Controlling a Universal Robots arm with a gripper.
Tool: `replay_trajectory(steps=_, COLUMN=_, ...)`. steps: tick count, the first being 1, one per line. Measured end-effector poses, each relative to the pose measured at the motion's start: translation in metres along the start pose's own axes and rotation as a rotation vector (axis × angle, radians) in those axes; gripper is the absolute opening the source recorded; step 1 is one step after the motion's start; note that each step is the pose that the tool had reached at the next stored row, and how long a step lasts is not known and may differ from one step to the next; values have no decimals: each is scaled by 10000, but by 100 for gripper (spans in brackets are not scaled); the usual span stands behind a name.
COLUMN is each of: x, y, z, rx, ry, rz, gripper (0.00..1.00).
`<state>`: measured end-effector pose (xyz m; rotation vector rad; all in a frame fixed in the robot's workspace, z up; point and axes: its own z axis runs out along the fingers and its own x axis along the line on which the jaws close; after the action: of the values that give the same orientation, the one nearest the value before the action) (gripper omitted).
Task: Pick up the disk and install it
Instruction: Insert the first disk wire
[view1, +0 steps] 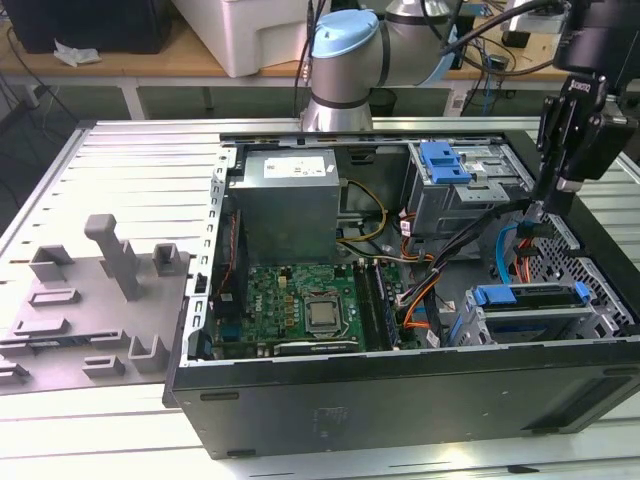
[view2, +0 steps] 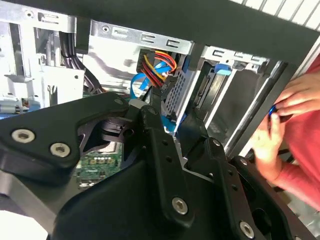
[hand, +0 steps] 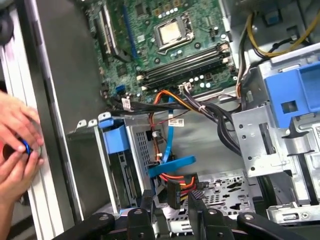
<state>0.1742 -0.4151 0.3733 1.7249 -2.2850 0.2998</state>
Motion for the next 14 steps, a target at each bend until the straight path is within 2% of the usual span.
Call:
replay_trajectory(steps=3, x=-31, y=6, z=13, rx=-40, ry=9, rz=130, gripper=42)
replay_trajectory(steps=6, x=-146, y=35, z=-1, rx=-9, ry=118, rz=144, gripper=42)
replay_trajectory(steps=7, x=-198, y=44, z=-11, rx=28, ry=251, rz=155, gripper=42)
replay_trajectory(steps=8, x=-219, y=43, z=-10, rx=73, ry=416, rz=169, gripper=42)
replay_trajectory(steps=11, x=-241, y=42, z=5, rx=154, ry=708, rz=195, gripper=42)
replay_trajectory(steps=14, x=-260, y=41, z=33, rx=197, ry=860, rz=209, gripper=42)
